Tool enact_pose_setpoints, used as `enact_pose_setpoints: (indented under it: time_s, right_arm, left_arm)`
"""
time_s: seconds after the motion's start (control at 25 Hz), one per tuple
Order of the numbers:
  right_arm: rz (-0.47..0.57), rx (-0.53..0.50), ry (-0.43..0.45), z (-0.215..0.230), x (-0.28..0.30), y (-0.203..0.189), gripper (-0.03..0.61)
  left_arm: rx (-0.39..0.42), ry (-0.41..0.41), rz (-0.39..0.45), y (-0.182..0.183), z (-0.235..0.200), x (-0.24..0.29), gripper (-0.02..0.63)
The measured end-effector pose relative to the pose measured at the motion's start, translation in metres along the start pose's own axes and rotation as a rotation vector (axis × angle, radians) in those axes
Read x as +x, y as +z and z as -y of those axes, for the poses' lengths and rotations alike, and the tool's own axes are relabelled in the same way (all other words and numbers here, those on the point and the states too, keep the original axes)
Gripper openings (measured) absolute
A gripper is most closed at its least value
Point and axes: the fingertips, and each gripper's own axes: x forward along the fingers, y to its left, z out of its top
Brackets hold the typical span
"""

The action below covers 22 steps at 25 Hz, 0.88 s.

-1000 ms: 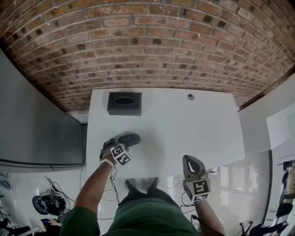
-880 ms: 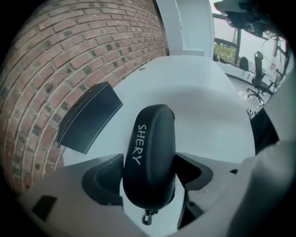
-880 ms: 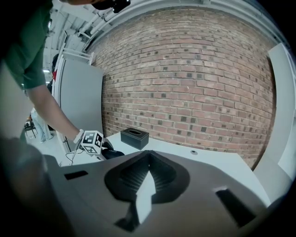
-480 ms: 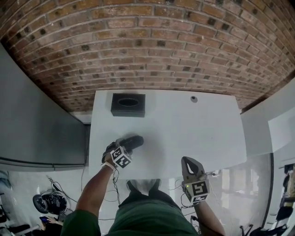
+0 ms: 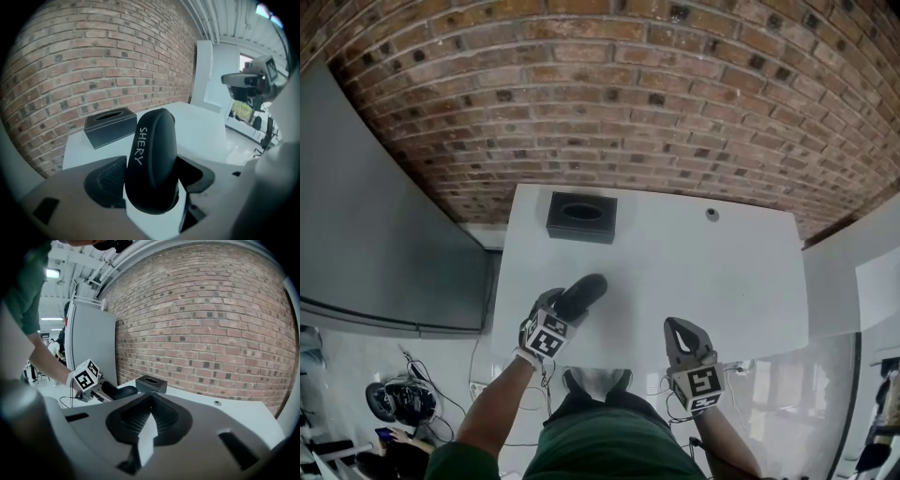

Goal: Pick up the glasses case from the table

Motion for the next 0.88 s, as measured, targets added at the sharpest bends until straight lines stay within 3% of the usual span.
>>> enact_pose_setpoints:
  time_s: [0.44, 0.88]
  right_arm:
    - [0.035, -0.005, 0.079, -0.018, 0.006, 0.031, 0.002]
    - [0.108, 0.01, 0.125, -0.034, 0.003, 0.071, 0.002]
  left_arm:
    - [-0.138, 0.02, 0.279, 0.065, 0.019, -0.083, 0.324]
    - [-0.194, -0.036, 0.455, 0.115, 0.053, -0.146, 0.324]
